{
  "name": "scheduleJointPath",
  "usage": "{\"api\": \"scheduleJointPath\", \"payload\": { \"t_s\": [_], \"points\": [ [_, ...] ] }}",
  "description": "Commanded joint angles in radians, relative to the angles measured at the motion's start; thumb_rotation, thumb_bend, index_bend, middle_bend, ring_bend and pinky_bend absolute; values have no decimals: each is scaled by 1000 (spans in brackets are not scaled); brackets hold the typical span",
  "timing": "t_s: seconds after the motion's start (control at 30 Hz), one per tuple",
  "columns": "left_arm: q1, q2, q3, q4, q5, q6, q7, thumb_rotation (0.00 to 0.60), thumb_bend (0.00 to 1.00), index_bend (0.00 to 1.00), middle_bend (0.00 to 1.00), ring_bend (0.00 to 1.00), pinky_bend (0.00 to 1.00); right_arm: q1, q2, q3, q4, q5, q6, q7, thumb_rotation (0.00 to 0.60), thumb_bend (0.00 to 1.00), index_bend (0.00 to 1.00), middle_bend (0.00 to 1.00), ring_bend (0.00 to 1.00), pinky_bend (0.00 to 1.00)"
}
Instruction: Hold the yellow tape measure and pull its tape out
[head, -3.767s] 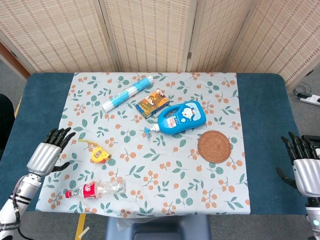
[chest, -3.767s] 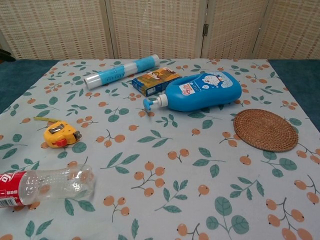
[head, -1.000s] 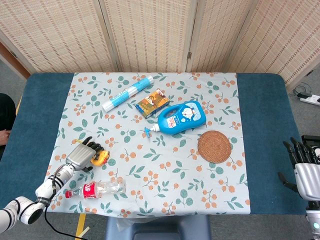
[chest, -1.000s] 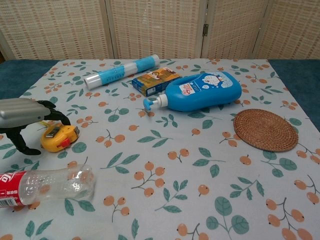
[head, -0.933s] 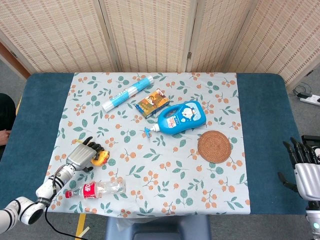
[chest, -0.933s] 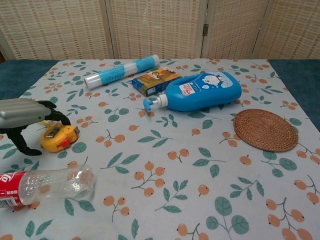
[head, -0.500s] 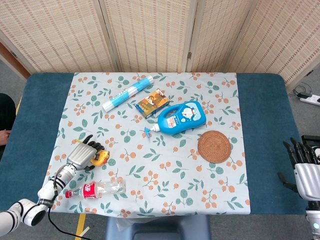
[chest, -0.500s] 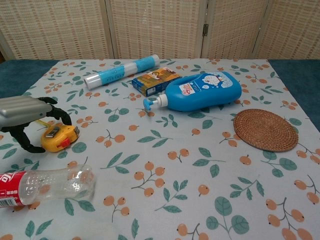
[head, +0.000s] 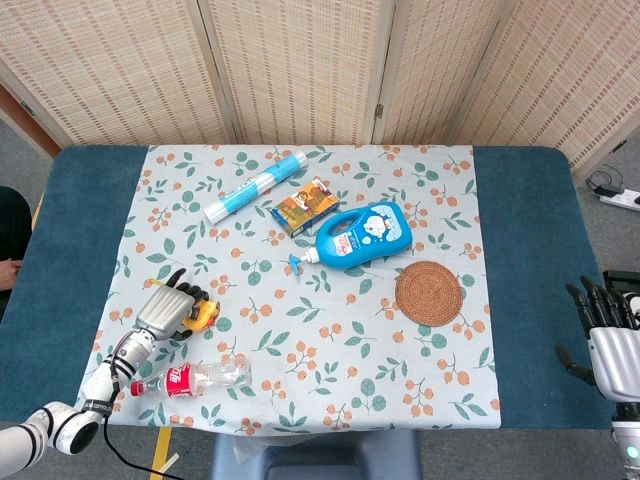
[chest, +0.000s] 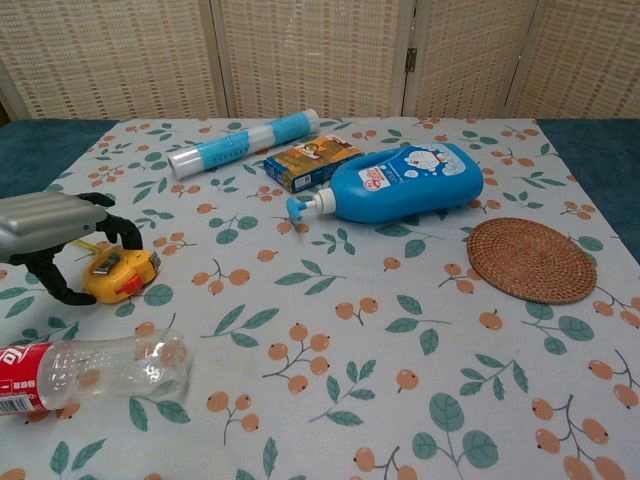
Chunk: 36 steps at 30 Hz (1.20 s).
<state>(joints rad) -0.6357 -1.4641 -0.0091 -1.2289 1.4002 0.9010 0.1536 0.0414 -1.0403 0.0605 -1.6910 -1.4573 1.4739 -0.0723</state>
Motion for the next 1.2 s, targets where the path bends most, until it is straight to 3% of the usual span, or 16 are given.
{"api": "scheduleJointPath", "payload": {
  "t_s": [0.03,0.2,0.37,0.57,0.87,1.0,1.2],
  "points": [
    [4,-11,-4,9,-3,8,-7,600,260,371,372,327,81,-1,-1,-1,1,1,0,1,600,346,0,2,22,0],
    [10,-29,-8,26,-10,9,-40,600,279,466,458,396,109,-1,-2,2,2,-4,6,7,600,346,0,15,24,0],
    [18,-44,-28,27,5,51,-120,600,394,557,546,469,143,16,4,9,-10,-40,8,40,600,346,12,62,55,0],
    [12,-17,-72,-54,9,98,-168,600,408,563,554,475,154,81,34,34,-73,-95,-39,138,600,346,153,116,102,0],
    [-16,-4,-147,-230,8,161,-138,600,415,570,558,476,176,268,40,98,-220,-93,-251,247,600,346,325,133,108,0],
    [-37,-12,-171,-302,9,173,-88,600,418,571,559,476,179,362,5,143,-268,-22,-359,252,600,345,414,122,87,0],
    [-69,-40,-195,-359,12,187,-13,600,420,575,560,476,179,485,-53,194,-283,119,-494,184,600,346,440,109,69,0]
  ]
}}
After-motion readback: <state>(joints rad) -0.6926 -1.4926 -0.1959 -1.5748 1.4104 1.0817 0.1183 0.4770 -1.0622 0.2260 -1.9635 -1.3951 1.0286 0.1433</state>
